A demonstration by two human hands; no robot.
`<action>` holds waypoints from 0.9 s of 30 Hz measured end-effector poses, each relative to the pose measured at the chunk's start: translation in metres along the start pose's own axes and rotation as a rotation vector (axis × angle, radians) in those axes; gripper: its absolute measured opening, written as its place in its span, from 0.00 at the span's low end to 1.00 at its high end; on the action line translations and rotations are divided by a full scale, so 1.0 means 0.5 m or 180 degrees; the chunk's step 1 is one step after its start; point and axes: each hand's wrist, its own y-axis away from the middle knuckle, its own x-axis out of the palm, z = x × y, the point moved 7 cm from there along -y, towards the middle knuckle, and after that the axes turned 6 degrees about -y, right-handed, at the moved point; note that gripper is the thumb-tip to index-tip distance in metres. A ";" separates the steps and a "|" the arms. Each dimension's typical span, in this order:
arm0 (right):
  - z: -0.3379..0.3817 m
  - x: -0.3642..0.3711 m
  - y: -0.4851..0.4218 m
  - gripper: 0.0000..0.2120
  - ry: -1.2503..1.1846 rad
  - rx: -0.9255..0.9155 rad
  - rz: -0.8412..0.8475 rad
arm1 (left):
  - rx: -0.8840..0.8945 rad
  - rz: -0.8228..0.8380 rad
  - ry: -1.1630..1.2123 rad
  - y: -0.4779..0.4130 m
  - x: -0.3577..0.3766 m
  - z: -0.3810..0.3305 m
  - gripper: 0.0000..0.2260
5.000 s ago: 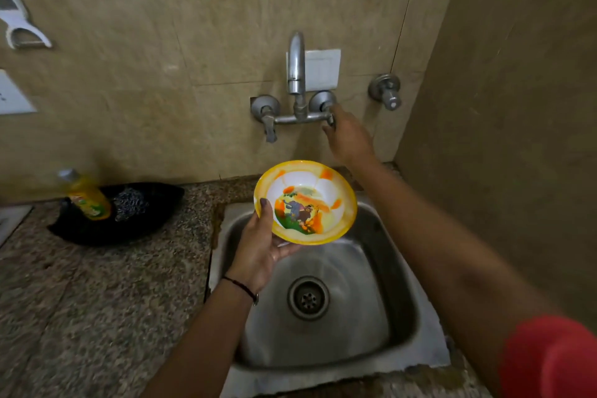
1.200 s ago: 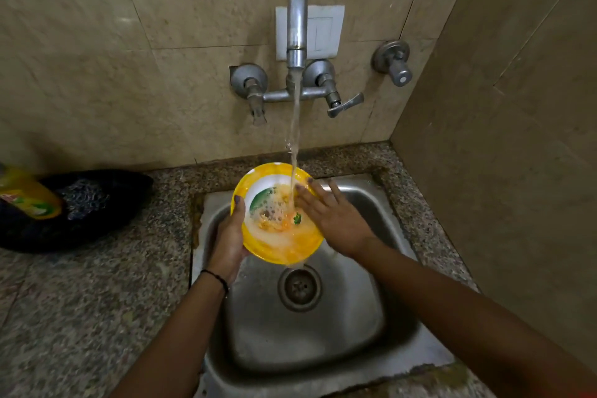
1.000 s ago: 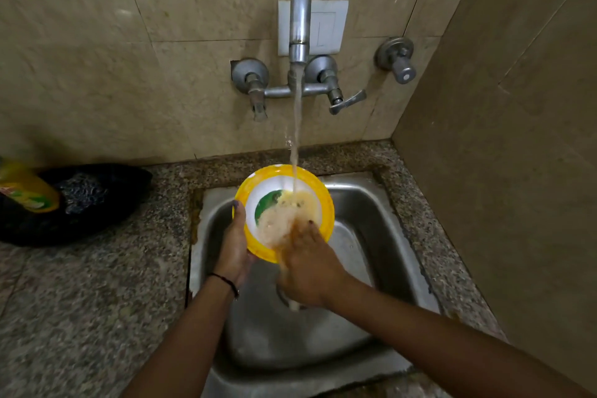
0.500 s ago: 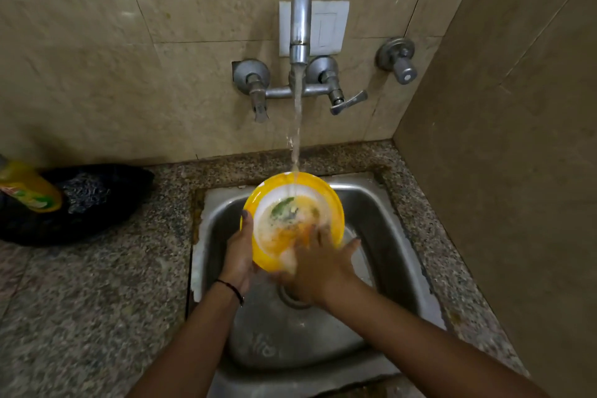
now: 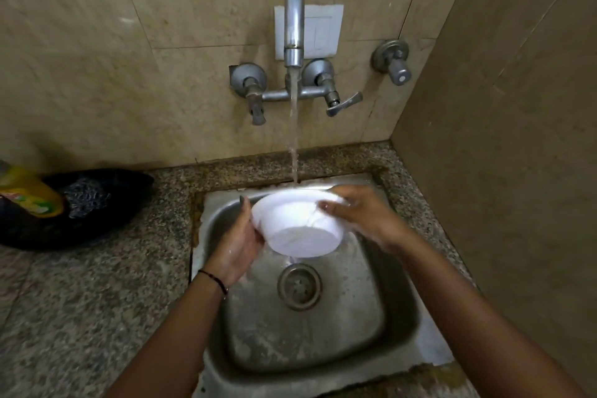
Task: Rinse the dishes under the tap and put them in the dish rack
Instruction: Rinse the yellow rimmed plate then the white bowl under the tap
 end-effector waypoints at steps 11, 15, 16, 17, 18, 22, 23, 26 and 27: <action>0.014 0.121 -0.069 0.20 0.1545 -0.1213 -0.0574 | 0.0608 -0.0172 -0.0038 0.022 0.034 -0.063 0.11; 0.021 0.170 -0.046 0.19 0.2538 -0.2637 -0.0417 | 0.0685 -0.0214 0.0055 0.029 0.039 -0.072 0.11; 0.024 0.157 -0.052 0.18 0.2514 -0.2773 -0.0527 | 0.0693 -0.0186 0.0072 0.031 0.042 -0.073 0.11; 0.029 0.143 -0.061 0.18 0.2434 -0.2790 -0.0729 | 0.0705 -0.0171 0.0070 0.033 0.042 -0.073 0.11; 0.032 0.130 -0.072 0.18 0.2291 -0.2672 -0.0932 | 0.0725 -0.0170 0.0060 0.034 0.043 -0.074 0.11; 0.047 0.159 -0.066 0.18 0.2508 -0.3107 -0.0735 | 0.0783 -0.0212 0.0118 0.036 0.043 -0.075 0.11; 0.049 0.159 -0.061 0.17 0.2639 -0.3341 -0.0613 | 0.0802 -0.0212 0.0119 0.036 0.041 -0.076 0.12; 0.046 0.096 -0.097 0.19 0.1714 -0.2517 -0.0944 | 0.0857 -0.0369 0.0185 0.037 0.025 -0.075 0.13; 0.030 0.069 -0.109 0.20 0.0976 -0.1793 -0.1187 | 0.0881 -0.0372 0.0233 0.038 0.023 -0.073 0.14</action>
